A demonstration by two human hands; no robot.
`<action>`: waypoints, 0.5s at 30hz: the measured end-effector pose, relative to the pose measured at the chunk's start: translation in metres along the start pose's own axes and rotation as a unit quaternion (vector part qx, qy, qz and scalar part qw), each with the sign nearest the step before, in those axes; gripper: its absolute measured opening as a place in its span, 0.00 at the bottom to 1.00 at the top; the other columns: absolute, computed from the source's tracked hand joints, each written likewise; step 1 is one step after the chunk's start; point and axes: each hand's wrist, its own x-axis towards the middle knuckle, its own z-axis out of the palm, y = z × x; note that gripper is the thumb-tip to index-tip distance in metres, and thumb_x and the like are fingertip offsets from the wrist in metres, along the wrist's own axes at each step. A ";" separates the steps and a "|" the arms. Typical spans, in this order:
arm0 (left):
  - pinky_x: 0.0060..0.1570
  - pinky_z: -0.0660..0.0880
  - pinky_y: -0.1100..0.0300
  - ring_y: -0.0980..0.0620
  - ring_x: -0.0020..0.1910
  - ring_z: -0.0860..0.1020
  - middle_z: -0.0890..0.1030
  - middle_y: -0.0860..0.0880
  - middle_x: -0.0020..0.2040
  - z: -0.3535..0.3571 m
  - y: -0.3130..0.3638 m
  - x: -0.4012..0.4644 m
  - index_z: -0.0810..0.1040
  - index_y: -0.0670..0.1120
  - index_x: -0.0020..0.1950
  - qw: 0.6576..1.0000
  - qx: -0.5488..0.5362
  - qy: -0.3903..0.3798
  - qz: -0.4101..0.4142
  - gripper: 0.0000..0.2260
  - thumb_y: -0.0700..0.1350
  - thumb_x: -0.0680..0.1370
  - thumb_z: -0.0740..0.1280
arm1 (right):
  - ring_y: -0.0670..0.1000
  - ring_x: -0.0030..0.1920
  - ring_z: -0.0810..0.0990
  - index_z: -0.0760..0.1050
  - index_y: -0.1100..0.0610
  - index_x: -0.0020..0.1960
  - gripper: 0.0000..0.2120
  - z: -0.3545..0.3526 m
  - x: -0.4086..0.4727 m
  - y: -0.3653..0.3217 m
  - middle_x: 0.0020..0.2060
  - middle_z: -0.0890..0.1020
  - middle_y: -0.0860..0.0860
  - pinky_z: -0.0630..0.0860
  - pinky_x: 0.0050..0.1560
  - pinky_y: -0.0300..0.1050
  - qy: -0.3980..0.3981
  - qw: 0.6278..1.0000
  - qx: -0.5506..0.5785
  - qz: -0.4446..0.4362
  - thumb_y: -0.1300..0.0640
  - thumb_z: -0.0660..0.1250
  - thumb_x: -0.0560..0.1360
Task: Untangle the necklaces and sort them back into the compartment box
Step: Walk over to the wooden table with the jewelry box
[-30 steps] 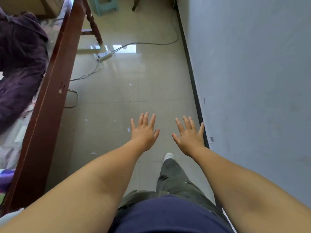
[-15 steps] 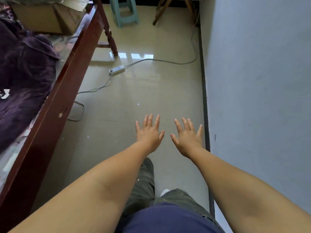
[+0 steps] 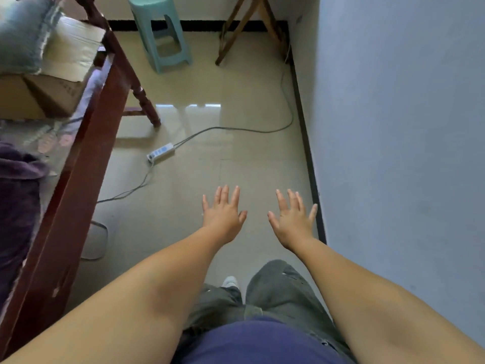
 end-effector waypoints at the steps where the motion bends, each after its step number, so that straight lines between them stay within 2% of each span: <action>1: 0.71 0.38 0.41 0.48 0.76 0.41 0.43 0.46 0.78 -0.007 0.007 0.019 0.40 0.52 0.76 1.000 0.000 -0.004 0.015 0.28 0.58 0.80 0.48 | 0.54 0.77 0.42 0.41 0.47 0.77 0.29 -0.007 0.017 0.003 0.78 0.46 0.53 0.38 0.71 0.67 0.002 1.000 0.001 0.007 0.41 0.47 0.80; 6: 0.70 0.37 0.41 0.48 0.76 0.40 0.43 0.47 0.78 -0.036 0.035 0.116 0.39 0.52 0.76 0.997 0.028 -0.007 0.074 0.28 0.59 0.80 0.46 | 0.55 0.77 0.42 0.41 0.48 0.77 0.29 -0.043 0.108 0.024 0.78 0.46 0.54 0.39 0.71 0.67 -0.004 1.000 0.002 0.025 0.42 0.47 0.80; 15: 0.71 0.41 0.40 0.48 0.76 0.43 0.47 0.46 0.78 -0.122 0.083 0.287 0.42 0.51 0.76 1.000 -0.006 0.021 0.019 0.28 0.58 0.80 0.49 | 0.54 0.77 0.43 0.41 0.48 0.77 0.29 -0.139 0.294 0.080 0.78 0.47 0.54 0.39 0.71 0.68 -0.007 0.998 -0.055 0.003 0.43 0.46 0.80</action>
